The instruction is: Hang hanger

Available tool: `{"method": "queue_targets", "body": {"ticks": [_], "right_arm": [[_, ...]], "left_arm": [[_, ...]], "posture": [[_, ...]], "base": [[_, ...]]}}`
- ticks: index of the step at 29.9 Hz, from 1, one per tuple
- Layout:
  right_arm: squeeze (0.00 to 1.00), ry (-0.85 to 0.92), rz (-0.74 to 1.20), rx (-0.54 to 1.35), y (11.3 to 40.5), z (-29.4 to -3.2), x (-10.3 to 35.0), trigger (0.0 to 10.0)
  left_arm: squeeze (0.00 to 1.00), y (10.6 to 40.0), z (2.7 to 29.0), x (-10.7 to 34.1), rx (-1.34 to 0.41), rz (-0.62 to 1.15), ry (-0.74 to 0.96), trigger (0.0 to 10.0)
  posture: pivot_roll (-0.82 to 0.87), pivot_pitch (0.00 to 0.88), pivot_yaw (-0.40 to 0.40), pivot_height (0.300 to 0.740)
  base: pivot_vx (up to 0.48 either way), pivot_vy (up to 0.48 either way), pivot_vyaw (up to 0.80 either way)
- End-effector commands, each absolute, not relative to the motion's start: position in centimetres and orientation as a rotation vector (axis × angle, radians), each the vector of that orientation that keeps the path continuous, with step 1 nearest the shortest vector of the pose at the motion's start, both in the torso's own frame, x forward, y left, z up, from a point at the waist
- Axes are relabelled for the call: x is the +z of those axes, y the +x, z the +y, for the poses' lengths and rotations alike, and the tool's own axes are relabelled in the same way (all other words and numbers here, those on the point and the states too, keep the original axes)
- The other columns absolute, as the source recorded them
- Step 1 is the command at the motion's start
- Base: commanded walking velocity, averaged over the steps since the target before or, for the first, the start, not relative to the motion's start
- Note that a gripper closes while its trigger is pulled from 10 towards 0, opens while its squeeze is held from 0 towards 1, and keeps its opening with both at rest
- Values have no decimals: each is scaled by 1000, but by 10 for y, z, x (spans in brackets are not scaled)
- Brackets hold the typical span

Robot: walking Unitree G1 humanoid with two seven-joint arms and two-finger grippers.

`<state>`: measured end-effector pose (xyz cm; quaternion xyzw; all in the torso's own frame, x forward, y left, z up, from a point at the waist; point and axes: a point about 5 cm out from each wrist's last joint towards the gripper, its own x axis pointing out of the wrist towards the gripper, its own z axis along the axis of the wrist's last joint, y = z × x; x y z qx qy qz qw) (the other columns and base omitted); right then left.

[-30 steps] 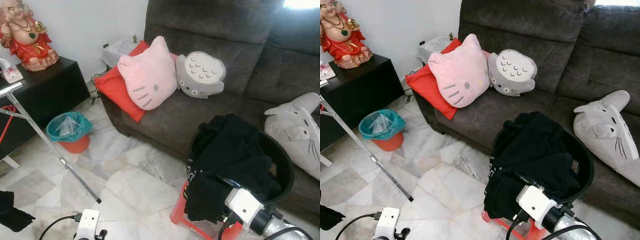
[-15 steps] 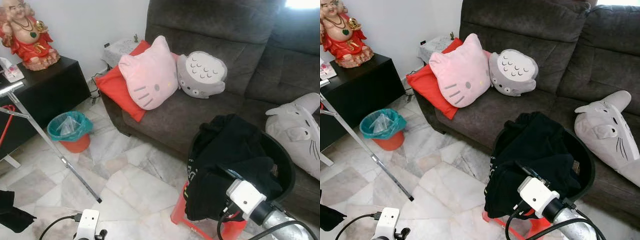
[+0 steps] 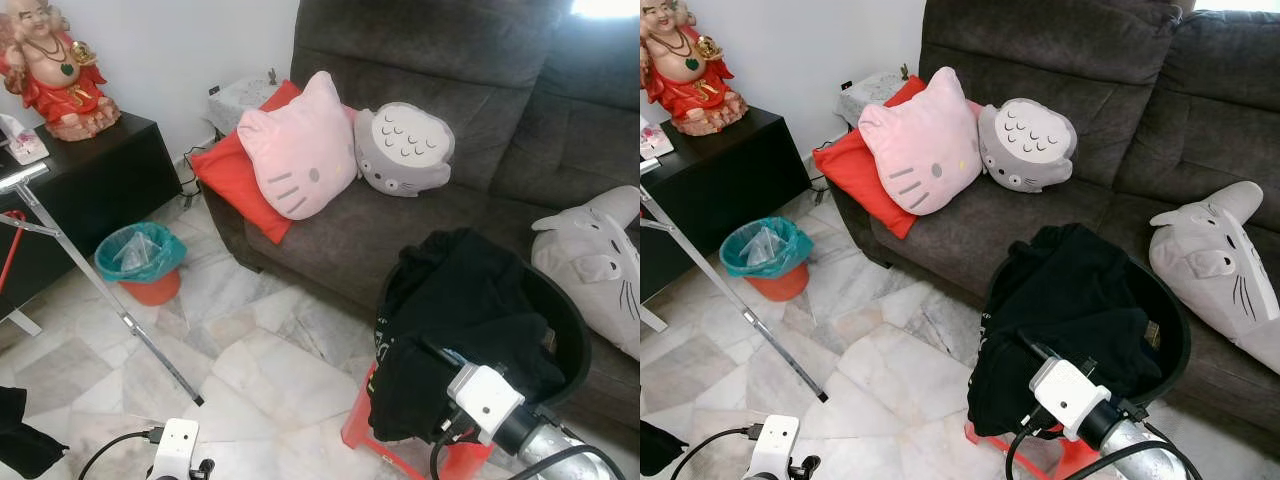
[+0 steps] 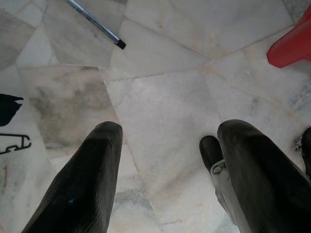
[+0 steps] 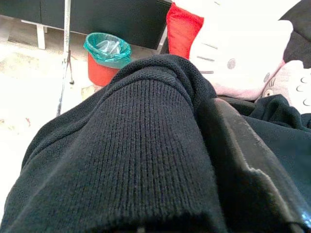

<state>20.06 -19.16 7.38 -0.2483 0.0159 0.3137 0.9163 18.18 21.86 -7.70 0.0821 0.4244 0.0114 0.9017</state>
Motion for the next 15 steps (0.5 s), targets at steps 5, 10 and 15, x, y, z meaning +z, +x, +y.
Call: {"method": "queue_targets", "body": {"ticks": [5,10,15], "right_arm": [[0,-520,22,638,202,-191,74,0],[0,-570,19,563,209,-200,76,0],[0,-590,-43,394,227,-214,92,0]], "left_arm": [[0,180,222,-77,40,875,170,10000],[0,180,222,-77,41,874,169,10000],[0,180,222,-77,41,874,169,10000]], "posture": [[-153,0,62,736],[-154,0,62,736],[-152,0,62,736]], "base": [[0,0,0],[0,0,0],[0,0,0]]}}
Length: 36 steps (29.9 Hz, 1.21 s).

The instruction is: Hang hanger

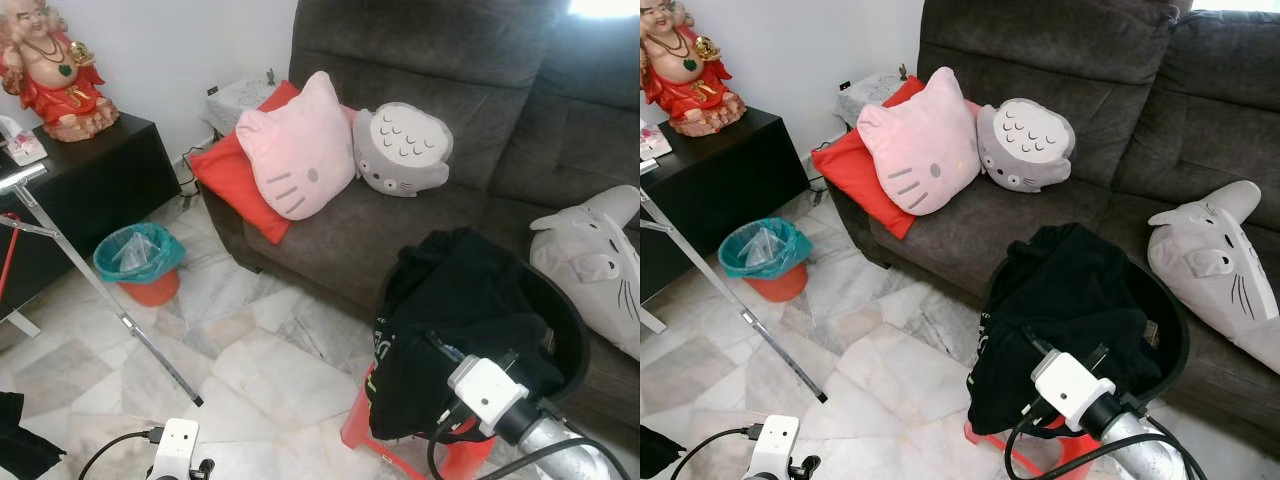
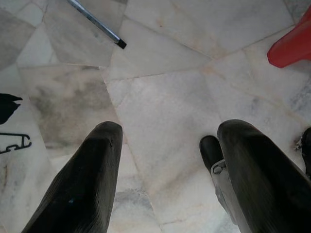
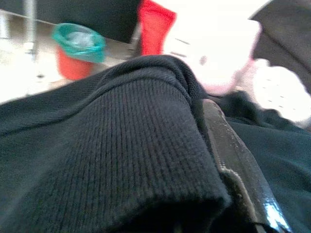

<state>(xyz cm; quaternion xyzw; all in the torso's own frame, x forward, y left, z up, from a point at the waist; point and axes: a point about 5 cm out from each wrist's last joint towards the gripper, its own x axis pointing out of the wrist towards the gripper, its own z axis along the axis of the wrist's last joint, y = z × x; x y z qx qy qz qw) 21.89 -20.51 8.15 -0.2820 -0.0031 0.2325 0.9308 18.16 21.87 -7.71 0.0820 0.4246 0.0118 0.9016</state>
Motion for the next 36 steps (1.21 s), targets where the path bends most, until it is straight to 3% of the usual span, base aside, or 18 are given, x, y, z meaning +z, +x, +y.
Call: {"method": "queue_targets", "body": {"ticks": [1,6,11,23,29,30,31,32,33,34,36], "right_arm": [[0,-589,-52,377,229,-215,94,0],[0,-573,-118,285,241,-220,112,0],[0,-438,-276,191,261,-219,152,0],[0,-309,-479,215,268,-194,194,0],[0,-267,-516,121,268,-201,205,0],[0,-271,-509,106,268,-203,204,2706],[0,-271,-509,106,268,-203,204,2706],[0,-274,-505,98,268,-203,204,8353],[0,-274,-505,98,268,-203,204,8353],[0,-275,-479,76,269,-206,200,10000],[0,-342,-327,-45,274,-223,181,10000]], "left_arm": [[0,180,222,-77,41,874,170,10000],[0,180,222,-77,41,874,170,10000],[0,179,222,-77,43,875,167,10000],[0,178,221,-78,41,877,165,10000],[0,177,222,-78,37,880,168,10000],[0,177,222,-78,37,880,169,10000],[0,177,222,-78,37,880,169,10000],[0,176,222,-78,37,880,169,10000],[0,176,222,-78,37,880,169,10000],[0,176,222,-79,36,881,169,10000],[0,176,222,-79,34,882,169,10000]], "posture": [[-152,0,62,736],[-151,0,63,736],[-153,0,62,736],[-149,0,60,736],[-153,0,65,736],[-153,0,65,736],[-153,0,65,736],[-153,0,65,736],[-153,0,65,736],[-153,0,67,736],[-150,0,70,736]], "base": [[0,0,0],[0,0,0],[0,0,0],[0,0,0],[0,0,0],[0,0,0],[0,0,0],[0,0,0],[0,0,0],[0,0,0],[0,0,0]]}}
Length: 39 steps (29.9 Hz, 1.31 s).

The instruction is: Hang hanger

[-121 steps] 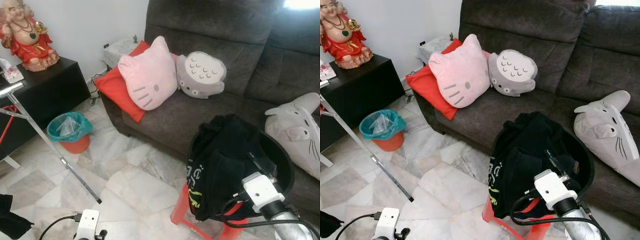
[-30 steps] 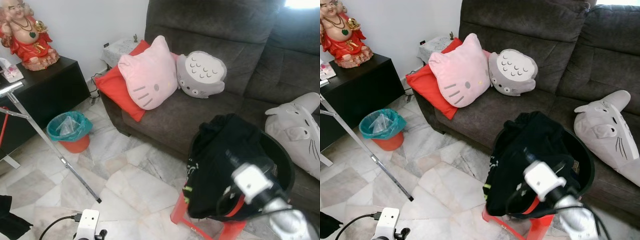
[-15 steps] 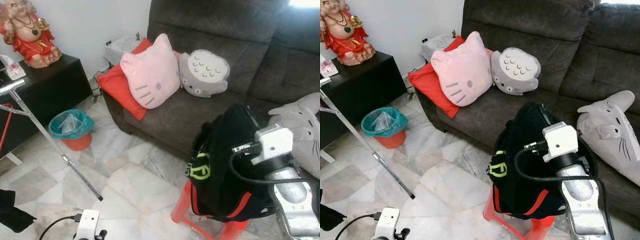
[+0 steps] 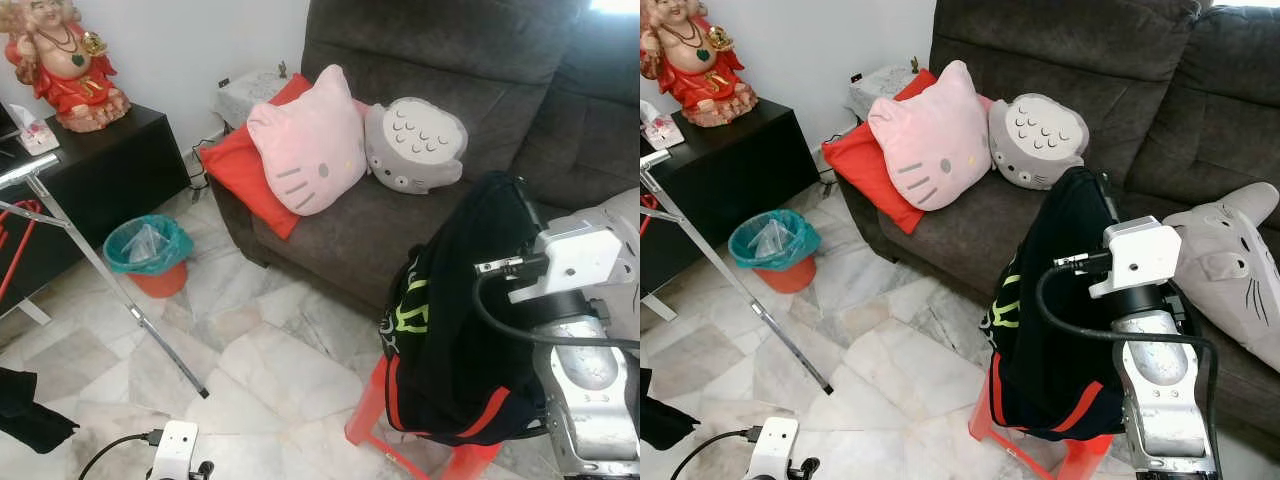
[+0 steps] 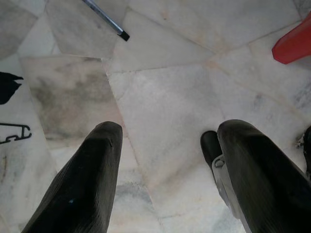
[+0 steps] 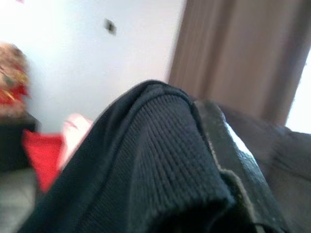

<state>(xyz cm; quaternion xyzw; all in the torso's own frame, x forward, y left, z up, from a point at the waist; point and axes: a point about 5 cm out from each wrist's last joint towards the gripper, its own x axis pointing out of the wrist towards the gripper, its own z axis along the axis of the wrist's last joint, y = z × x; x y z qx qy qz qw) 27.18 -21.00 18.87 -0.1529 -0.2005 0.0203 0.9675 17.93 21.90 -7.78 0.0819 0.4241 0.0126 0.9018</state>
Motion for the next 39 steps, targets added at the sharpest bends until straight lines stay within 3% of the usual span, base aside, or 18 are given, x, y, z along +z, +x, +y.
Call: {"method": "queue_targets", "body": {"ticks": [1,4,14,19,28,39], "right_arm": [[0,-342,-327,-45,274,-223,181,10000],[0,-410,-202,-194,276,-246,166,10000],[0,-313,-50,-277,278,-251,148,10000],[0,-281,-41,-240,280,-244,145,10000],[0,-195,-128,-200,278,-206,141,10000],[0,-215,-187,-174,285,-179,149,10000]], "left_arm": [[0,176,222,-79,34,882,169,10000],[0,176,223,-78,32,881,170,10000],[0,177,224,-78,35,881,167,10000],[0,177,224,-78,35,881,169,10000],[0,178,227,-77,67,880,135,10000],[0,178,226,-77,84,876,108,10000]], "posture": [[-150,0,70,736],[-151,0,74,736],[-146,0,83,736],[-146,0,82,736],[-141,0,96,736],[-131,0,80,736]], "base": [[0,0,0],[0,0,0],[0,0,0],[0,0,0],[0,0,0],[-85,0,0]]}}
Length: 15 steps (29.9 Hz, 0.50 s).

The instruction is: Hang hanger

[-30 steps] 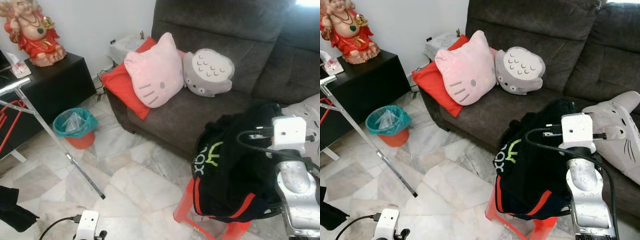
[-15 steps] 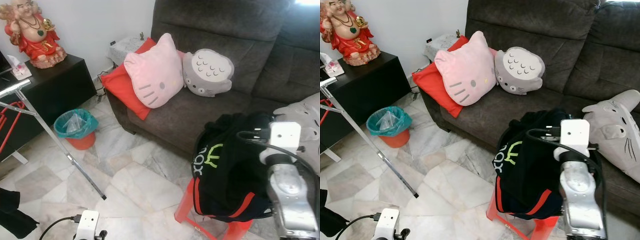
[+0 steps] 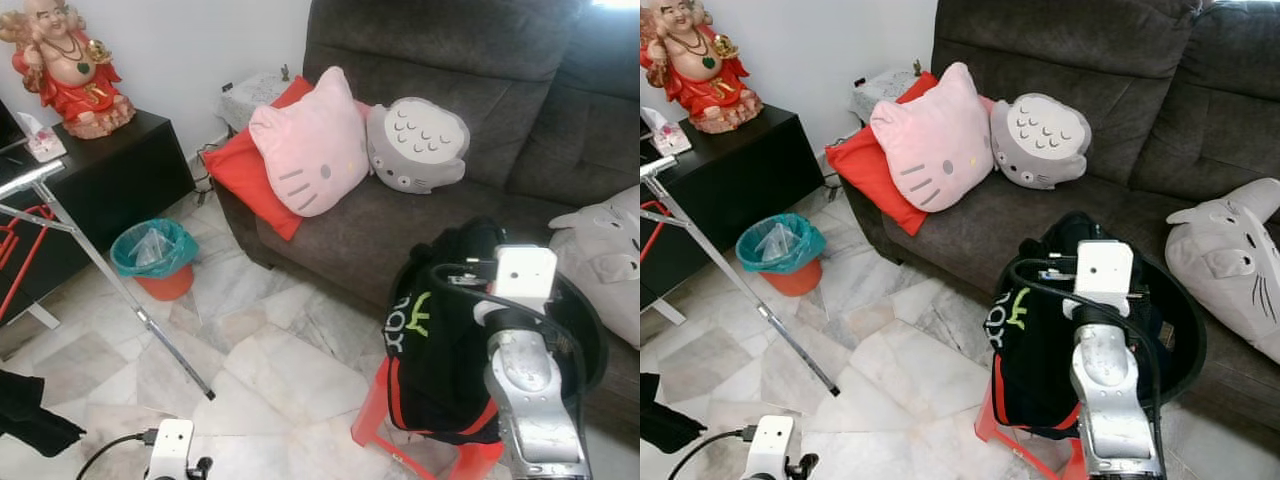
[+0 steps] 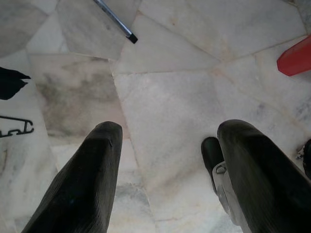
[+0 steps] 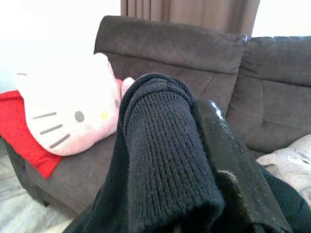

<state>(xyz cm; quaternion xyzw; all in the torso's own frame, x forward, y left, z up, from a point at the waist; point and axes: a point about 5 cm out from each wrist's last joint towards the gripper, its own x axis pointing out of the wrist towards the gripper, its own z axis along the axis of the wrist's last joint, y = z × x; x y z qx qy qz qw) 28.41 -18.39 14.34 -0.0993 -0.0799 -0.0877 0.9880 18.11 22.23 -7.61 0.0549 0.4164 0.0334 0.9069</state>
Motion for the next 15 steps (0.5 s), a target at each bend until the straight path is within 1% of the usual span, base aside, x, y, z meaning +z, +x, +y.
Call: {"method": "queue_targets", "body": {"ticks": [1,12,15], "right_arm": [[0,-220,-187,-169,285,-178,148,10000],[0,-230,-186,-165,283,-179,146,10000],[0,-242,-192,-148,283,-176,146,10000]], "left_arm": [[0,177,226,-77,84,875,106,10000],[0,176,226,-78,90,876,102,10000],[0,175,226,-78,93,878,99,10000]], "posture": [[-131,0,78,736],[-126,0,71,736],[-120,0,67,736]], "base": [[-311,0,0],[-345,0,0],[-360,0,0]]}}
